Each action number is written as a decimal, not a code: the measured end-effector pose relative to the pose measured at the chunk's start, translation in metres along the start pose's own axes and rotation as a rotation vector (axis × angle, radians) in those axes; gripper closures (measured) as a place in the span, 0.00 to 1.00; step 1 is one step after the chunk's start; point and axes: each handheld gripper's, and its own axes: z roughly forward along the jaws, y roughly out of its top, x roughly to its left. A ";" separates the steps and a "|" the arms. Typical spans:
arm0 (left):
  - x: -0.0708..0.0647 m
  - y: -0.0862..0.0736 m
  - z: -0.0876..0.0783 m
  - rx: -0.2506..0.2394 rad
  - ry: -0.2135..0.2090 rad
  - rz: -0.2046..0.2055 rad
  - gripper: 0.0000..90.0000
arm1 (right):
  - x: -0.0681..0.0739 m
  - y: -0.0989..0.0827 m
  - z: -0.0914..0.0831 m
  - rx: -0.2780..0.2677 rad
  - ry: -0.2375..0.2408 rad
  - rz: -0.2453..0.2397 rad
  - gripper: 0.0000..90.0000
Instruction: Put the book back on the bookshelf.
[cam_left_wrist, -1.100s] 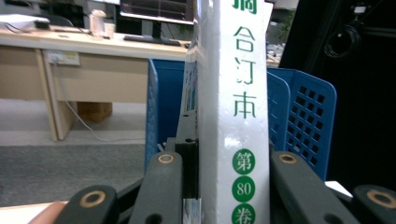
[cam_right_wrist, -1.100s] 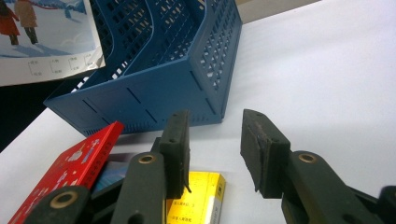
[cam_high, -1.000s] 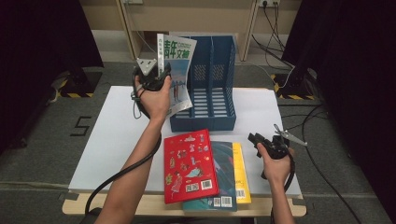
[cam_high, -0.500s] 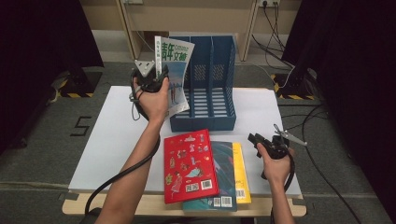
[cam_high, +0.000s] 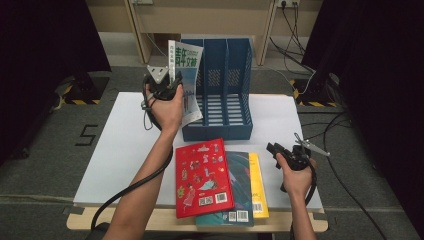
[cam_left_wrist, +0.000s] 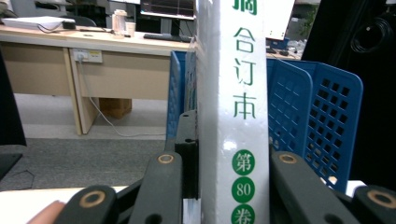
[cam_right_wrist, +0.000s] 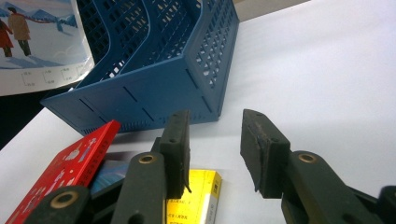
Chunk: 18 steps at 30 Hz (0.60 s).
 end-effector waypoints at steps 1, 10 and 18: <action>-0.002 0.001 0.002 0.006 -0.002 -0.001 0.81 | 0.000 0.000 0.000 0.001 0.002 0.009 0.70; -0.016 0.002 0.016 0.064 -0.050 -0.018 0.81 | -0.001 -0.001 -0.001 0.003 0.002 0.010 0.70; -0.022 0.005 0.024 0.076 -0.110 -0.018 0.81 | -0.002 -0.002 0.000 0.005 0.003 0.007 0.70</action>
